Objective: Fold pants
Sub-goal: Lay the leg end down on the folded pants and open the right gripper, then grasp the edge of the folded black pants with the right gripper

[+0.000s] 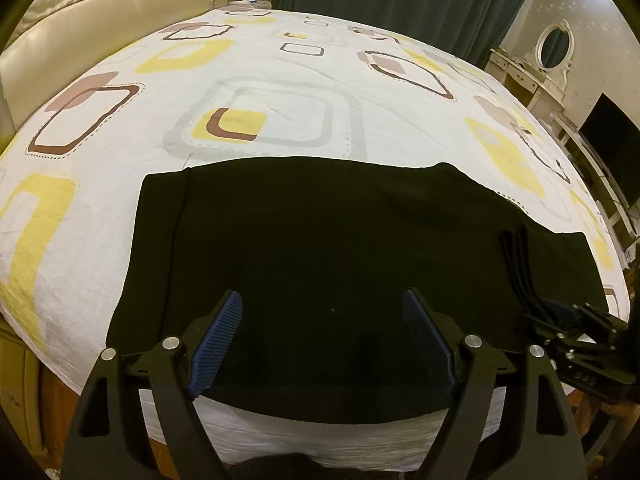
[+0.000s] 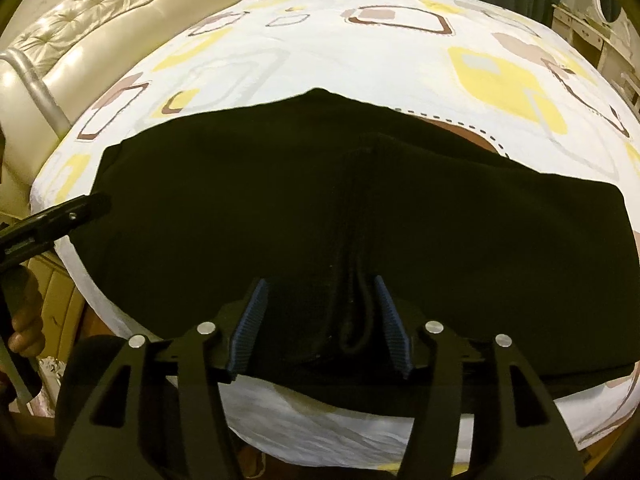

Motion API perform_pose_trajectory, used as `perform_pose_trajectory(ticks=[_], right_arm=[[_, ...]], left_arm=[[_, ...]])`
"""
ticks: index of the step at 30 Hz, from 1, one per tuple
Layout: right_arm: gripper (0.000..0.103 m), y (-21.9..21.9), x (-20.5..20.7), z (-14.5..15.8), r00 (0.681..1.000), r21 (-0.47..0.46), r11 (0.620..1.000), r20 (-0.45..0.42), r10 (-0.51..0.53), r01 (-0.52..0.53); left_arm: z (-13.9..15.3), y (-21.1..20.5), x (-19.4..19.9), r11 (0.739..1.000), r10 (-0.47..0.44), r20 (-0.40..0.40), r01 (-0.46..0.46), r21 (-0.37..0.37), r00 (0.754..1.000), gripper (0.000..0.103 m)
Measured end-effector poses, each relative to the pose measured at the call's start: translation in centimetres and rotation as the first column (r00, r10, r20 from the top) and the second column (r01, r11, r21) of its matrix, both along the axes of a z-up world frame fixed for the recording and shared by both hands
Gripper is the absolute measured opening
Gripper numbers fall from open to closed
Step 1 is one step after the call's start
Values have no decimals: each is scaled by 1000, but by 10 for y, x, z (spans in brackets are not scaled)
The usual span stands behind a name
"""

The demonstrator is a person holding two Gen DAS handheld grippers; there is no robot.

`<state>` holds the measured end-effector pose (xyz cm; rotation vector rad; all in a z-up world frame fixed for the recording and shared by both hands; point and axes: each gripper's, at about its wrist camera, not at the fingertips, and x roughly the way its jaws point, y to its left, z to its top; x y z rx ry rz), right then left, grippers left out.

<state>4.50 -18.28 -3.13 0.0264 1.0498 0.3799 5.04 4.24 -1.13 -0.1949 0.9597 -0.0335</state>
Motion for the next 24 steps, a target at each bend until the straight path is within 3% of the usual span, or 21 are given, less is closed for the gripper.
perform_pose_trajectory(ticks=[4, 7, 9, 11, 14, 16, 18, 20, 22, 24], right_arm=[[55, -44, 0, 34, 1000, 178, 984, 25, 13, -17], [55, -111, 8, 60, 994, 267, 961, 56, -96, 78], [56, -173, 17, 66, 972, 314, 928, 57, -229, 200], [57, -230, 30, 54, 937, 350, 878, -1, -348, 327], [57, -297, 56, 5, 880, 385, 792, -180, -439, 473], [57, -313, 68, -23, 861, 414, 755, -254, -441, 509], [57, -320, 77, -52, 850, 499, 689, -348, -396, 526], [55, -320, 81, -68, 847, 542, 652, -369, -381, 530], [24, -320, 85, -80, 845, 568, 628, -398, -357, 532], [21, -321, 86, -87, 842, 556, 634, -401, -362, 538]], left_arm=[[2, -1, -1, 1000, -6, 9, 6, 5, 1000, 81], [2, -3, -2, 1000, -12, 14, 12, 5, 1000, 81], [1, -5, -1, 1000, -16, 12, 16, 2, 1000, 81], [1, -8, -1, 1000, -21, 9, 21, 1, 1000, 81], [1, -13, -1, 999, -35, 10, 35, 5, 999, 81], [0, -15, -1, 999, -44, 8, 44, 10, 999, 81], [-2, -17, -2, 999, -51, 2, 51, 16, 999, 81], [-3, -18, -3, 998, -57, -3, 57, 20, 998, 81], [-4, -19, -3, 998, -58, -5, 58, 28, 998, 81], [-6, -20, -2, 998, -59, -8, 59, 30, 998, 81]])
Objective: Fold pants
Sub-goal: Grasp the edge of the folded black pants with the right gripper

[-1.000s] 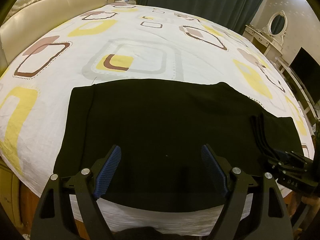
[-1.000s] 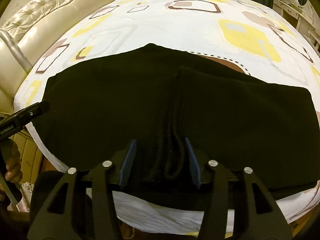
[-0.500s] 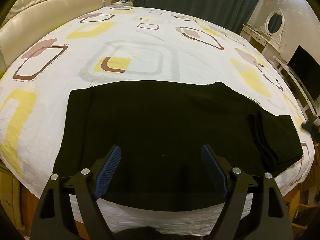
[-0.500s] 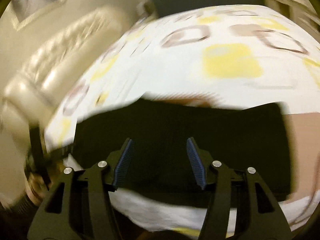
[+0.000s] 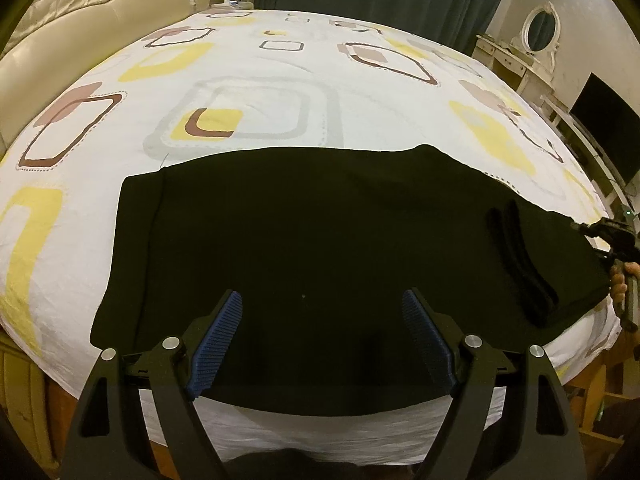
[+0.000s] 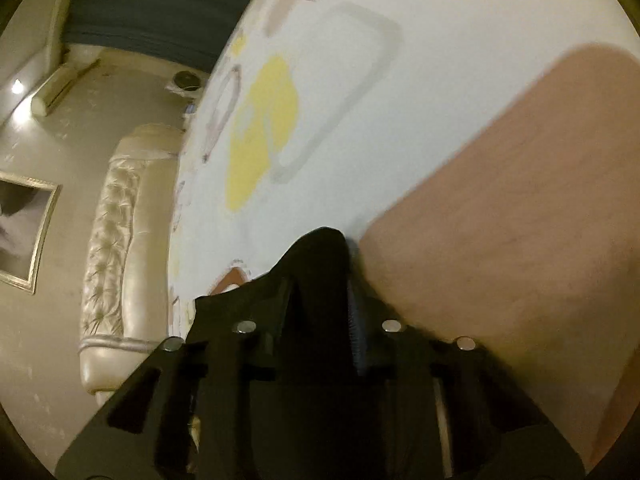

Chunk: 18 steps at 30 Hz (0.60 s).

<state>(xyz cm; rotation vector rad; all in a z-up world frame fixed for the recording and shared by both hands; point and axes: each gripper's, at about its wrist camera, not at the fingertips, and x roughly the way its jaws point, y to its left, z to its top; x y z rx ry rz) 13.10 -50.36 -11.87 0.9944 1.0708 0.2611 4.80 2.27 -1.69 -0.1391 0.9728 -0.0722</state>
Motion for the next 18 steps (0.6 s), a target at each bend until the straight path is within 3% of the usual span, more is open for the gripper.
perform_pose_trajectory(ticks=[4, 7, 12, 18], right_arm=[[21, -2, -2, 0, 1000, 11, 1000, 4, -1, 1], [28, -7, -15, 3, 1000, 65, 998, 16, -14, 13], [39, -11, -66, 3, 999, 133, 991, 47, 1, -7], [38, -18, -111, 0, 999, 148, 989, 53, 11, -19]], left_arm=[[-4, -1, 1, 1000, 0, -12, 0, -2, 1000, 81], [-4, -1, 1, 1000, 0, -10, 1, 11, 1000, 81], [-1, 2, 0, 1000, 10, -2, -10, 0, 1000, 81], [-2, 2, 0, 1000, 11, -12, -11, -17, 1000, 81]])
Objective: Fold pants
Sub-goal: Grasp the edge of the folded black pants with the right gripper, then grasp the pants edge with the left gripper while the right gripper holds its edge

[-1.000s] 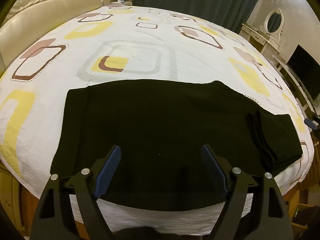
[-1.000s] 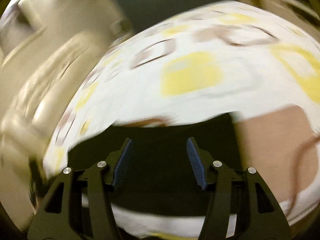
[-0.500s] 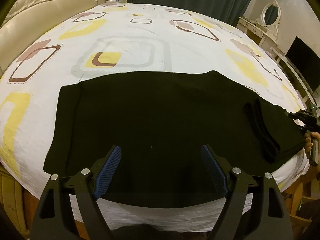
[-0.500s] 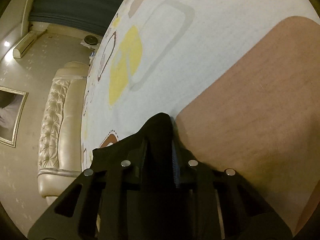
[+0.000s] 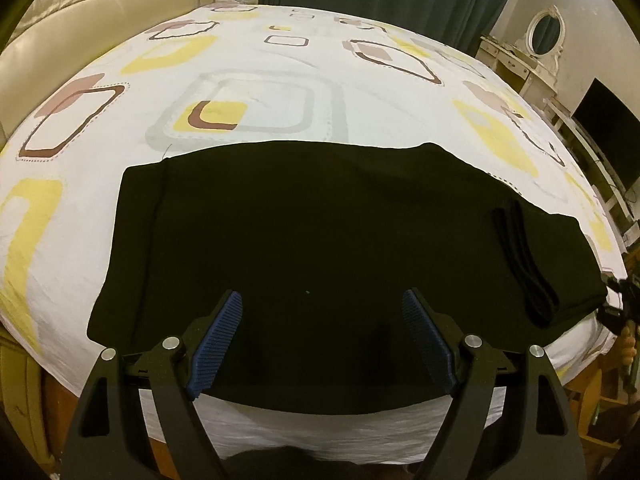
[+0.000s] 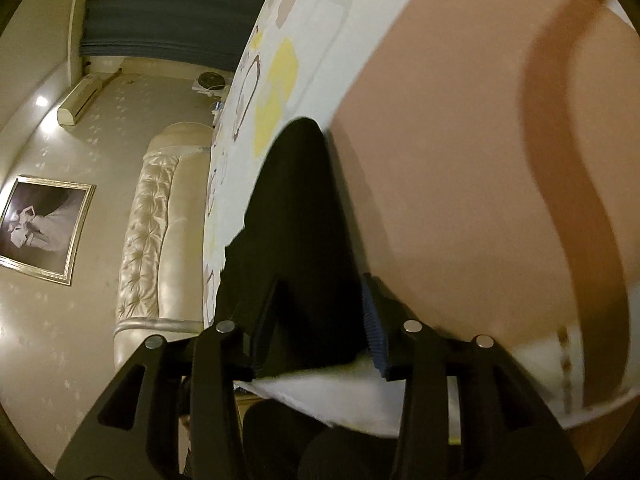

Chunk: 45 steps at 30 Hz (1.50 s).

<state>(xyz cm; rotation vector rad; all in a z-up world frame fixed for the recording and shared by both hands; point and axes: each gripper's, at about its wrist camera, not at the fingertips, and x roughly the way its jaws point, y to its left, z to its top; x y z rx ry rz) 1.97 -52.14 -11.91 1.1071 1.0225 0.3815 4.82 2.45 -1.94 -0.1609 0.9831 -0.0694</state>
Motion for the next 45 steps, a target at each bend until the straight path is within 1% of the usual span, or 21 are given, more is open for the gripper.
perform_pose_trajectory(ticks=[1, 2, 3, 6, 8, 10, 11, 13, 15, 17, 18, 21, 24, 26, 28, 33, 35, 40, 42, 44, 45], right_arm=[[33, 1, -1, -1, 1000, -19, 1000, -7, 0, 0], [24, 2, -1, -4, 1000, -62, 998, -23, -1, 0], [20, 3, -2, -6, 1000, -85, 996, -24, -2, 0], [17, 8, -2, -6, 1000, -151, 989, -22, -7, 3], [16, 11, -4, -4, 1000, -192, 981, -13, -11, 8], [17, 10, -6, -5, 999, -163, 986, -15, -28, 25], [19, 7, -9, -5, 999, -128, 991, -14, -42, 40], [23, 5, -13, 0, 998, -117, 991, -13, -69, 67], [27, 2, -21, 14, 991, -175, 976, -4, -133, 130], [28, 1, -30, 39, 971, -266, 934, 47, -233, 237], [29, 5, -30, 49, 968, -268, 930, 73, -241, 252], [29, 38, -21, 68, 981, -214, 961, 121, -152, 175], [29, 95, -3, 65, 993, -143, 990, 116, 9, 8], [29, 135, 9, 58, 988, -112, 989, 108, 108, -96], [29, 165, 17, 51, 980, -94, 983, 105, 170, -161], [29, 212, 27, 32, 956, -68, 959, 88, 281, -276], [30, 224, 30, 22, 949, -86, 948, 48, 310, -306], [27, 222, 21, 17, 959, -36, 961, 62, 277, -275], [33, 215, 13, 26, 957, -23, 962, 96, 274, -273], [50, 204, 6, 39, 957, -34, 968, 144, 252, -250], [55, 200, 5, 44, 957, -38, 971, 164, 239, -236]], left_arm=[[0, -1, 0, 1000, -2, 2, 2, 5, 1000, 81], [0, 0, 0, 1000, -4, 4, 4, 9, 1000, 81], [0, -1, -1, 1000, -5, 6, 5, 12, 1000, 81], [0, 0, -1, 1000, -5, 11, 5, 23, 1000, 81], [0, 1, 0, 1000, -2, 12, 2, 23, 1000, 81], [0, 1, 0, 1000, 2, 10, -2, 20, 1000, 81], [0, 2, 0, 1000, 4, 10, -4, 18, 1000, 81], [2, 3, -1, 1000, 5, 19, -6, 29, 1000, 81], [5, 6, -1, 999, 7, 31, -8, 41, 1000, 81], [8, 11, -1, 999, 15, 38, -16, 31, 999, 81], [8, 13, 0, 1000, 20, 39, -21, 23, 999, 81], [9, 20, 3, 999, 35, 34, -35, -4, 999, 81], [8, 25, 4, 998, 51, 25, -51, -22, 998, 81], [10, 28, 4, 998, 54, 31, -54, -14, 998, 81], [11, 32, 3, 998, 58, 37, -57, -6, 998, 81], [10, 47, 6, 996, 86, 31, -85, -27, 996, 81], [8, 55, 7, 994, 101, 22, -100, -41, 995, 81], [8, 73, 11, 991, 119, 13, -118, -65, 993, 81], [7, 84, 12, 989, 130, 5, -129, -79, 992, 81], [6, 99, 14, 985, 146, -1, -146, -92, 989, 81], [5, 108, 14, 982, 158, -6, -158, -100, 987, 81]])
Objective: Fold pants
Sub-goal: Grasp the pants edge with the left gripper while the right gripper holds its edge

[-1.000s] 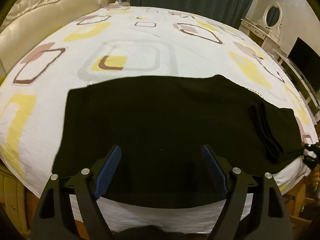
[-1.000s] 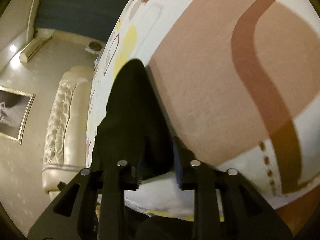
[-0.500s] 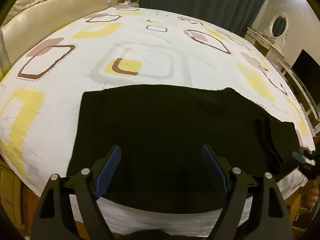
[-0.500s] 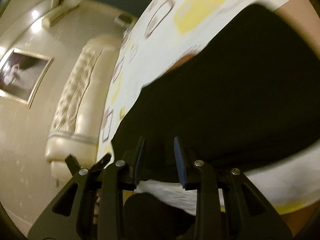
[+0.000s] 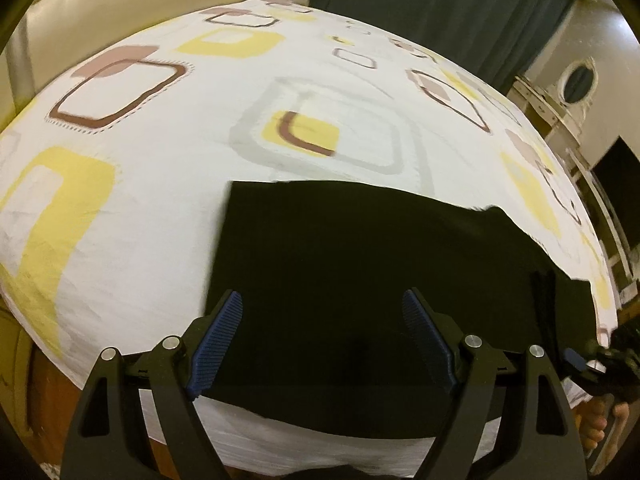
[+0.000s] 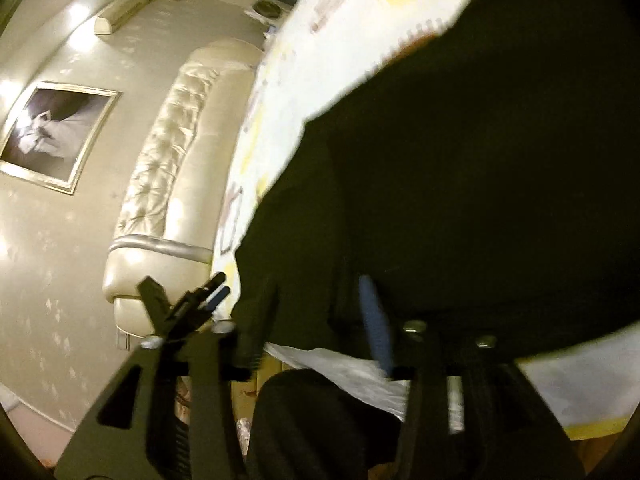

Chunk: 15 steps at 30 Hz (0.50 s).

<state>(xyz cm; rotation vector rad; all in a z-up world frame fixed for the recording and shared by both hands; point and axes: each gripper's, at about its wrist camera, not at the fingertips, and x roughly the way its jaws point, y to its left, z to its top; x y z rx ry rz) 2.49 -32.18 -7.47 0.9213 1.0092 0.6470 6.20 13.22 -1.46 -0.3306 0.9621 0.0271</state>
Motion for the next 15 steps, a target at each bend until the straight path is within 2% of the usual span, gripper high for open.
perform_pose_trajectory(ticks=[3, 7, 10, 12, 15], right_arm=[[59, -21, -3, 13, 997, 1, 998, 51, -55, 55], [60, -37, -1, 9, 993, 21, 994, 30, -112, 111], [60, -34, -2, 7, 995, 7, 995, 29, -100, 100], [61, -28, -2, 4, 996, 6, 996, 24, -87, 87], [61, -17, -1, 0, 998, -7, 998, 8, -66, 66]], left_arm=[[-5, 30, 0, 997, 53, -9, -54, -54, 999, 81], [-18, 54, 0, 986, 80, -44, -86, -141, 996, 81], [-25, 63, -2, 986, 77, -66, -86, -146, 995, 81], [-33, 68, -2, 978, 45, -78, -60, -202, 996, 81], [-38, 71, 0, 971, -5, -66, -11, -238, 998, 81]])
